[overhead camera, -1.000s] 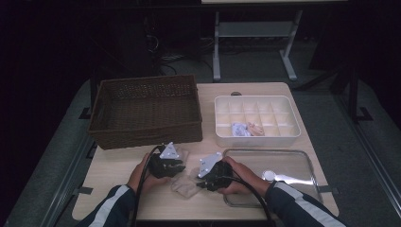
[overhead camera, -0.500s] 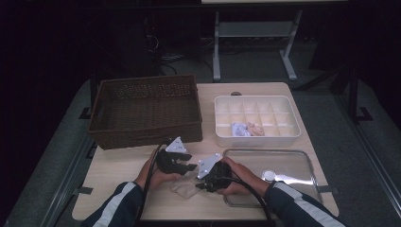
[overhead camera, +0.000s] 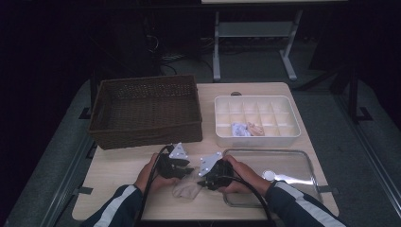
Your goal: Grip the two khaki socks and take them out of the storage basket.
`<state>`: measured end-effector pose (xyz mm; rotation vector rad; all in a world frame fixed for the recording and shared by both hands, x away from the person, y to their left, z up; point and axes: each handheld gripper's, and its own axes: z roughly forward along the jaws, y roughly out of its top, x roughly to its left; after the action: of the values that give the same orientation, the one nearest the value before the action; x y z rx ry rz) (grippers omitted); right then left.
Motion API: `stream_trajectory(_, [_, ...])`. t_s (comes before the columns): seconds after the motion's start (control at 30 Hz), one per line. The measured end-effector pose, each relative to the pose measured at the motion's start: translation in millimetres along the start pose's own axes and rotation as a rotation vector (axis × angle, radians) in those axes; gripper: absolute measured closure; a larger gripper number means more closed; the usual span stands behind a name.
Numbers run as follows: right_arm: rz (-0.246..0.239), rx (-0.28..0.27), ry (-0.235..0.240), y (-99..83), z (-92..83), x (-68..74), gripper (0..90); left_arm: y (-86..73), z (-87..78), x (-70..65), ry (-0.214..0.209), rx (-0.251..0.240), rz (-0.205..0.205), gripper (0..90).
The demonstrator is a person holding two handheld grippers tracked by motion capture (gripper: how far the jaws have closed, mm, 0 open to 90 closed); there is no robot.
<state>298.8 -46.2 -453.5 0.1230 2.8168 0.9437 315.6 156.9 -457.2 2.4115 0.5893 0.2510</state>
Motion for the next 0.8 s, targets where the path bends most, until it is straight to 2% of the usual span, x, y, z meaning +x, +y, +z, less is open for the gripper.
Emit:
stream_trajectory(0.03, [0.0, 0.0, 0.0, 0.0, 0.0, 0.0, 64.9, 0.0, 0.0, 0.0, 0.0, 0.0, 0.0, 64.4])
stream_trajectory(0.07, [0.022, 0.003, -0.024, -0.3, -0.2, -2.0, 64.7, -4.1, -4.8, -1.1, 0.013, 0.011, 0.002, 64.4])
stream_trajectory(0.1, [0.022, 0.003, -0.024, -0.3, -0.2, -2.0, 64.7, -4.1, -4.8, -1.1, 0.013, 0.011, 0.002, 64.4])
stream_trajectory(0.2, [0.047, 0.016, -0.07, -1.1, 0.9, -7.3, 66.4, -13.4, -13.8, -3.8, 0.043, 0.02, -0.014, 64.8])
stream_trajectory(0.3, [0.062, 0.011, -0.071, -0.7, -1.3, -8.1, 68.3, -18.0, -17.8, -6.0, 0.056, 0.021, -0.022, 67.5])
stream_trajectory(0.33, [0.073, -0.039, -0.063, 1.5, -5.1, -5.9, 70.3, -20.0, -19.6, -6.3, 0.065, 0.024, -0.022, 68.1])
stream_trajectory(0.37, [0.073, -0.039, -0.063, 1.5, -5.1, -5.9, 70.3, -21.8, -20.2, -7.0, 0.076, 0.014, -0.037, 68.1])
stream_trajectory(0.4, [0.07, -0.083, -0.044, 6.5, -9.2, -1.0, 72.1, -24.0, -21.5, -6.7, 0.079, 0.012, -0.049, 69.9])
stream_trajectory(0.43, [0.07, -0.083, -0.044, 6.5, -9.2, -1.0, 72.1, -24.0, -21.5, -6.7, 0.079, 0.012, -0.049, 69.9])
stream_trajectory(0.47, [0.032, -0.124, -0.009, 12.4, -11.0, 5.8, 72.4, -24.7, -21.8, -5.9, 0.077, 0.013, -0.052, 69.9])
stream_trajectory(0.53, [0.025, -0.131, 0.007, 15.7, -10.5, 10.8, 71.5, -25.1, -21.7, -5.9, 0.079, 0.008, -0.062, 70.1])
stream_trajectory(0.57, [-0.003, -0.14, 0.031, 22.0, -7.0, 21.2, 70.1, -25.4, -22.0, -5.7, 0.078, 0.01, -0.06, 70.1])
stream_trajectory(0.63, [-0.022, -0.146, 0.044, 25.0, -4.6, 26.0, 69.1, -25.6, -21.9, -5.7, 0.078, 0.007, -0.062, 70.1])
stream_trajectory(0.67, [-0.039, -0.149, 0.061, 29.4, 0.6, 34.3, 65.7, -25.8, -21.8, -5.8, 0.079, 0.005, -0.062, 70.2])
stream_trajectory(0.8, [-0.04, -0.129, 0.076, 31.4, 10.7, 38.2, 58.9, -27.5, -22.0, -5.3, 0.073, -0.006, -0.071, 70.2])
